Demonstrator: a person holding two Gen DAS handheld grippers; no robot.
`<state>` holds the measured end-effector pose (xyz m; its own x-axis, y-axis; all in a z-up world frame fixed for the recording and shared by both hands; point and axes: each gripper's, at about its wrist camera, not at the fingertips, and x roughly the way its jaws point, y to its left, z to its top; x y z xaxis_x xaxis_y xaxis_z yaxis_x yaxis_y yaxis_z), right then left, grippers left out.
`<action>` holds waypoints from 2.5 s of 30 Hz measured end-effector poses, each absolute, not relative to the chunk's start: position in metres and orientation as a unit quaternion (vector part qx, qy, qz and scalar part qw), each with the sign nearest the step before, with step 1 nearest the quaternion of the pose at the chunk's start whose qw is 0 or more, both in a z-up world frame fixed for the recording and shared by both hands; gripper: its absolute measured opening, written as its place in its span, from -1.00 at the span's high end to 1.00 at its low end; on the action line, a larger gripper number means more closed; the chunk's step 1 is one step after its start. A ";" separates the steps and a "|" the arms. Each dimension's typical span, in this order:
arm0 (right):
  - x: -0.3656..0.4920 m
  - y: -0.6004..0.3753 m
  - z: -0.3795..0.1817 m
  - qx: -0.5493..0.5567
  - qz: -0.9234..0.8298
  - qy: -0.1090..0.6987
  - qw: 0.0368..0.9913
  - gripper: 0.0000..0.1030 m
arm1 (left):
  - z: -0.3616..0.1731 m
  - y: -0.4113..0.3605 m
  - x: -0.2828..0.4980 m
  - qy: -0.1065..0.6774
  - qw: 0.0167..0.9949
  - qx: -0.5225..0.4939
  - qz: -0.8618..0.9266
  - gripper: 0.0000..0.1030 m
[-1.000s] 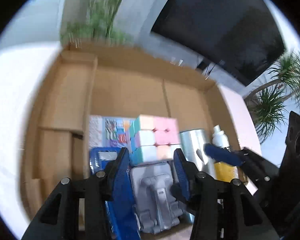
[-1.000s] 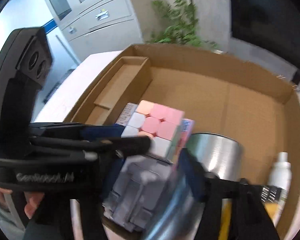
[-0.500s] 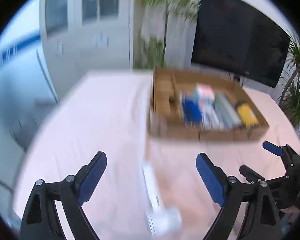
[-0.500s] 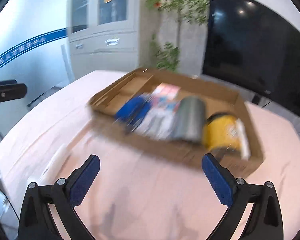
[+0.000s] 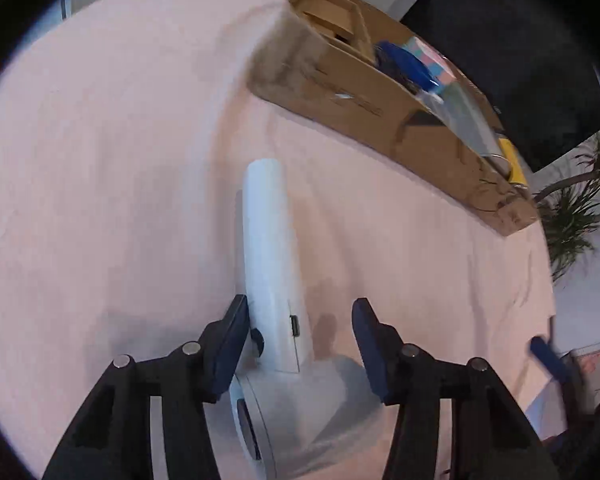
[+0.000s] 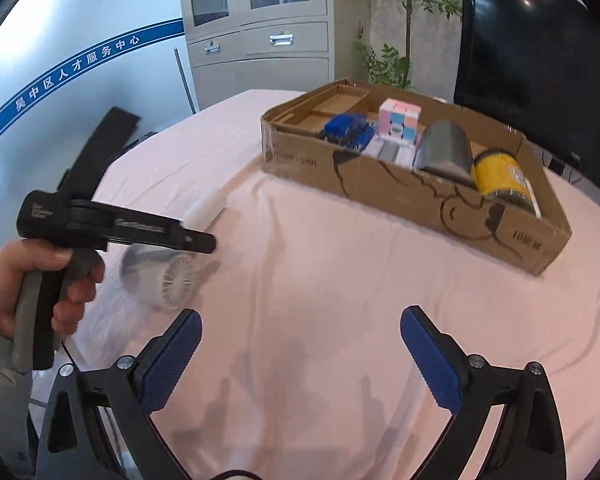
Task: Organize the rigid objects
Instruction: 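Grasp the white handheld fan on the table with the left tool, then lower the white fan with the left tool into the box's cardboard divider slot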
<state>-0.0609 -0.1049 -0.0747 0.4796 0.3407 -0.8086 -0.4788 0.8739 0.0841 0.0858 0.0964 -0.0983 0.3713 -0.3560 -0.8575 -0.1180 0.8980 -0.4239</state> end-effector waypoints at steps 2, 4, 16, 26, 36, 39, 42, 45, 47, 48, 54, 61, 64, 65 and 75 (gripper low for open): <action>-0.067 -0.115 -0.078 -0.063 0.252 0.455 0.852 -0.89 | -0.102 0.067 0.084 0.568 0.781 -0.239 -0.100 0.02; -0.073 -0.129 -0.081 -0.052 0.255 0.460 0.849 -0.89 | -0.106 0.037 0.083 0.580 0.757 -0.267 -0.136 0.02; -0.078 -0.151 -0.105 -0.007 0.245 0.529 0.812 -0.64 | -0.120 -0.019 0.091 0.627 0.701 -0.243 -0.236 0.03; -0.079 -0.145 -0.118 -0.003 0.270 0.535 0.800 -0.45 | -0.114 0.009 0.073 0.636 0.689 -0.240 -0.252 0.05; -0.065 -0.186 -0.109 -0.026 0.227 0.532 0.815 -0.35 | -0.102 -0.015 0.055 0.630 0.671 -0.256 -0.295 0.03; -0.059 -0.213 -0.108 -0.016 0.194 0.539 0.819 -0.30 | -0.092 -0.015 0.067 0.609 0.690 -0.257 -0.295 0.02; -0.056 -0.220 -0.101 0.002 0.194 0.537 0.821 -0.30 | -0.081 -0.017 0.085 0.590 0.714 -0.242 -0.290 -0.19; -0.055 -0.209 -0.102 -0.005 0.191 0.533 0.824 -0.38 | -0.084 -0.031 0.106 0.599 0.705 -0.230 -0.301 -0.21; -0.050 -0.205 -0.108 -0.001 0.181 0.540 0.822 -0.42 | -0.093 -0.047 0.117 0.614 0.694 -0.216 -0.309 -0.21; -0.044 -0.203 -0.113 0.004 0.178 0.547 0.818 -0.42 | -0.101 -0.053 0.120 0.624 0.682 -0.216 -0.314 -0.20; -0.035 -0.192 -0.120 0.026 0.171 0.564 0.807 -0.19 | -0.111 -0.055 0.117 0.621 0.703 -0.188 -0.292 0.32; 0.003 -0.129 -0.077 0.005 0.218 0.499 0.838 -0.19 | -0.029 0.020 0.145 0.520 0.797 -0.168 -0.257 0.33; 0.058 -0.087 -0.050 0.007 0.251 0.469 0.847 -0.19 | 0.009 0.065 0.191 0.481 0.827 -0.161 -0.240 0.34; 0.081 -0.071 -0.043 0.004 0.259 0.460 0.849 -0.19 | 0.018 0.080 0.212 0.474 0.832 -0.160 -0.239 0.34; 0.298 0.028 -0.081 0.040 0.227 0.544 0.807 -0.16 | -0.036 0.145 0.388 0.533 0.786 -0.188 -0.252 0.35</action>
<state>0.2976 0.0278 -0.0811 0.3044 0.4105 -0.8596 -0.3227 0.8934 0.3124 0.3885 0.1451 -0.0363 0.3059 -0.5955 -0.7428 0.1958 0.8029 -0.5631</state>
